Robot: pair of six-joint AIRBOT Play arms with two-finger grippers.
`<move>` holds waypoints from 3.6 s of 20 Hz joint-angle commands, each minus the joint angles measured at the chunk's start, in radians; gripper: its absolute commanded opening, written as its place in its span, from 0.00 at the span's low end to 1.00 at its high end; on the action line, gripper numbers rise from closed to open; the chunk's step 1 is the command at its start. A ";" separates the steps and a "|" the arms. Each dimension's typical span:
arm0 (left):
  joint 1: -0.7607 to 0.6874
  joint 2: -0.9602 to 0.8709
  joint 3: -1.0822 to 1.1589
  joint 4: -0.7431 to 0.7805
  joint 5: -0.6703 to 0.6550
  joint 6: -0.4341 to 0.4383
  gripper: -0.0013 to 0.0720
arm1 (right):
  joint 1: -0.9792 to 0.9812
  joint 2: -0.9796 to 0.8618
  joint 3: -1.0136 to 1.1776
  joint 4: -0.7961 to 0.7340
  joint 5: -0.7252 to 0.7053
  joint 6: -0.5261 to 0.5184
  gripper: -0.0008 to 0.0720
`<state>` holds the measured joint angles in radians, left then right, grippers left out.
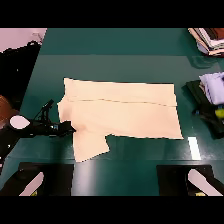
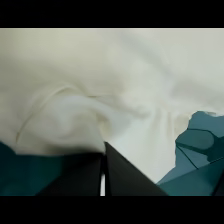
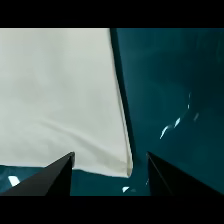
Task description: Fold the shirts.
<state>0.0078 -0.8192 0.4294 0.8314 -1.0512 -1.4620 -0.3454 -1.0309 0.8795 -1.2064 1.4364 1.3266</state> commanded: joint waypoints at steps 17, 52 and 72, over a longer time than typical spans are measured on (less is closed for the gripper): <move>-0.002 0.002 0.046 0.027 -0.087 0.022 0.05 | -0.123 0.054 -0.393 0.140 -0.151 -0.068 0.03; -0.001 -0.566 0.758 0.132 -0.072 0.030 0.73 | 0.209 -0.605 0.591 0.114 0.021 -0.053 0.55; -0.484 -0.750 0.825 0.021 0.166 -0.031 0.05 | 0.150 -0.518 0.320 0.407 -0.010 -0.282 0.03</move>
<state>-0.4034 -1.4986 1.2137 0.8856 -0.9333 -1.4826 -0.2188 -1.6157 1.1790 -0.8242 1.3994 1.0649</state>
